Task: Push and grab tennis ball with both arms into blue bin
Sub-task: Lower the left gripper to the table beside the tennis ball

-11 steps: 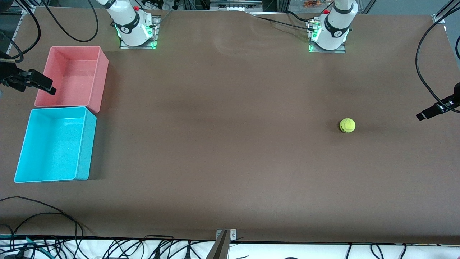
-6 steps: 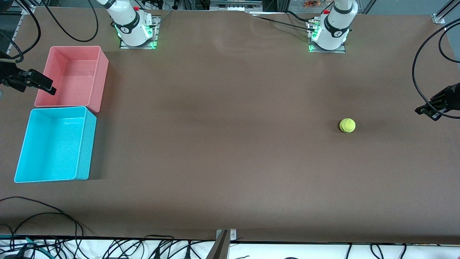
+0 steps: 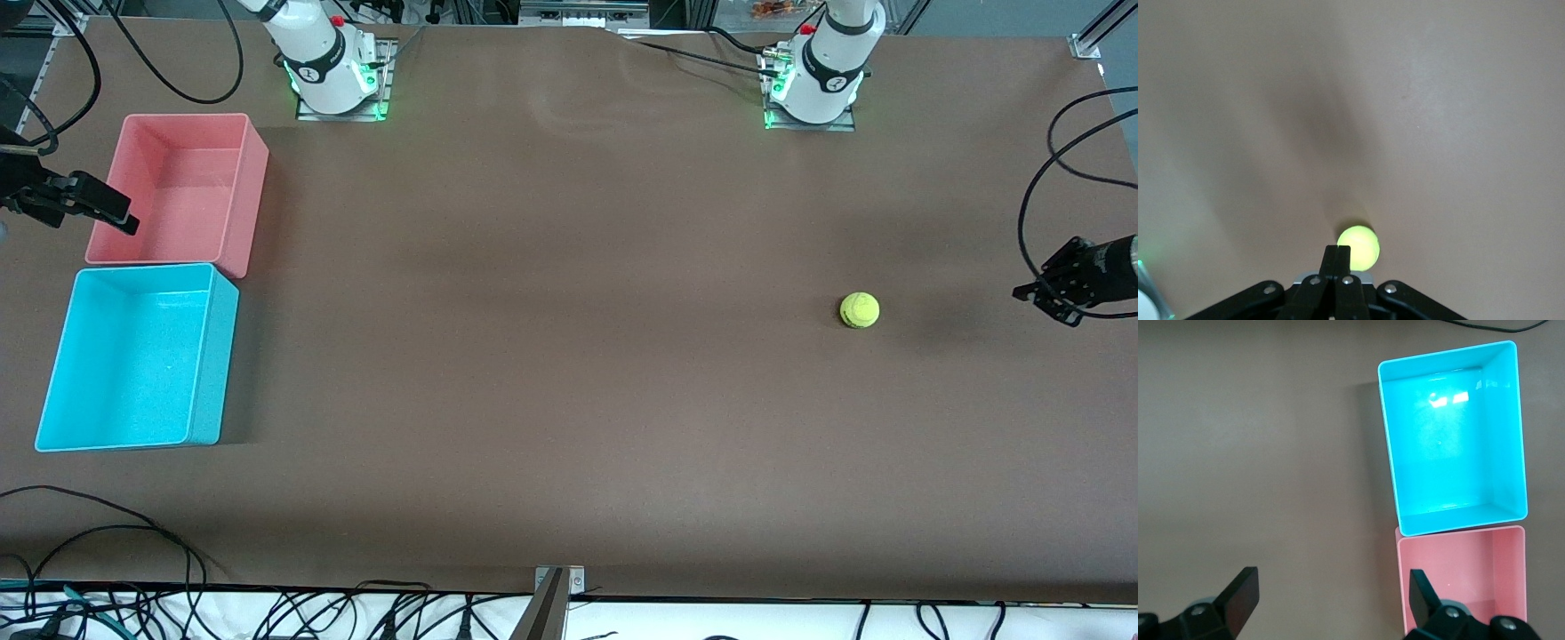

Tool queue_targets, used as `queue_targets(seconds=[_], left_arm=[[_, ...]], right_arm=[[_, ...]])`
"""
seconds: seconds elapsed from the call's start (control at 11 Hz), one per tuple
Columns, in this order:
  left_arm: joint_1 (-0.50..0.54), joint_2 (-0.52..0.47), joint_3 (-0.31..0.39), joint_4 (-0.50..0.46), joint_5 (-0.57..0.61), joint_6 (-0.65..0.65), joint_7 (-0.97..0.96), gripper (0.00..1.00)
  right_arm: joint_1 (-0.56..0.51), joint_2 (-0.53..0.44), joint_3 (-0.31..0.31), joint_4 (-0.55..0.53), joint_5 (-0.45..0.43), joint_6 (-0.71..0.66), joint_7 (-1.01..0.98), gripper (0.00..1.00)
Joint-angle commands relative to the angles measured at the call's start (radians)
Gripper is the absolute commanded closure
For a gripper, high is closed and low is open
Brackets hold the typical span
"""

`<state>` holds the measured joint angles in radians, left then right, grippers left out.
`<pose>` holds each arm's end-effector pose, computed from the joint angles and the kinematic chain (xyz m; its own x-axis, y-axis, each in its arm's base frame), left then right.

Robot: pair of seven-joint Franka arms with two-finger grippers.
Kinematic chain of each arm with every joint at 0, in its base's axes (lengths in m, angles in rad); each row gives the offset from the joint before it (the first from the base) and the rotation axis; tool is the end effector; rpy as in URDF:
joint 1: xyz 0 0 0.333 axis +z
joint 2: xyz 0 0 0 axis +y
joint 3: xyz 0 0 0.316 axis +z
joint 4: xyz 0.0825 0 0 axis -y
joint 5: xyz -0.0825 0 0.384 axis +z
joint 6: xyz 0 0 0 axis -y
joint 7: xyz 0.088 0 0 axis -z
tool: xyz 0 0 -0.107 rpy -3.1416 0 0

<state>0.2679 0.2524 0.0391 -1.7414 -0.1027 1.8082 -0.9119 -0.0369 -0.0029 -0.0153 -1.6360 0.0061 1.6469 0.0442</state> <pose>0.5843 0.1746 0.4150 0.3001 0.9368 -0.1797 0.9426 -0.3202 -0.0952 0.5587 -0.0286 0.6019 0.9952 -0.0967 0.0135 -0.0966 -0.9953 -0.0067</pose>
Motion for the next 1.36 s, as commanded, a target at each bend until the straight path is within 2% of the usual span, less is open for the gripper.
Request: queue_targets(seconds=[0.0, 0.18, 0.36, 0.55, 0.73, 1.0, 1.27], left_arm=[[0.001, -0.039, -0.011, -0.214, -0.045, 0.182, -0.125, 1.00], [-0.006, -0.059, -0.018, -0.390, -0.042, 0.392, -0.156, 1.00], [0.002, -0.024, -0.018, -0.453, -0.042, 0.501, -0.157, 1.00], [0.004, 0.013, -0.018, -0.457, -0.034, 0.527, -0.203, 1.00], [0.017, 0.048, -0.016, -0.481, -0.026, 0.609, -0.200, 1.00], [0.073, 0.116, -0.016, -0.486, -0.017, 0.697, -0.136, 1.00], [0.073, 0.130, -0.018, -0.487, -0.018, 0.718, -0.142, 1.00]], right_arm=[[0.000, 0.008, 0.002, 0.024, -0.014, -0.019, 0.005, 0.00], [0.000, 0.009, 0.001, 0.024, -0.014, -0.019, 0.009, 0.00], [0.000, 0.008, 0.002, 0.024, -0.014, -0.018, 0.013, 0.00], [0.000, 0.009, 0.002, 0.024, -0.014, -0.019, 0.009, 0.00], [0.000, 0.008, 0.000, 0.024, -0.014, -0.018, 0.011, 0.00], [0.000, 0.008, 0.000, 0.024, -0.014, -0.018, 0.013, 0.00], [0.000, 0.008, 0.001, 0.024, -0.014, -0.018, 0.011, 0.00]])
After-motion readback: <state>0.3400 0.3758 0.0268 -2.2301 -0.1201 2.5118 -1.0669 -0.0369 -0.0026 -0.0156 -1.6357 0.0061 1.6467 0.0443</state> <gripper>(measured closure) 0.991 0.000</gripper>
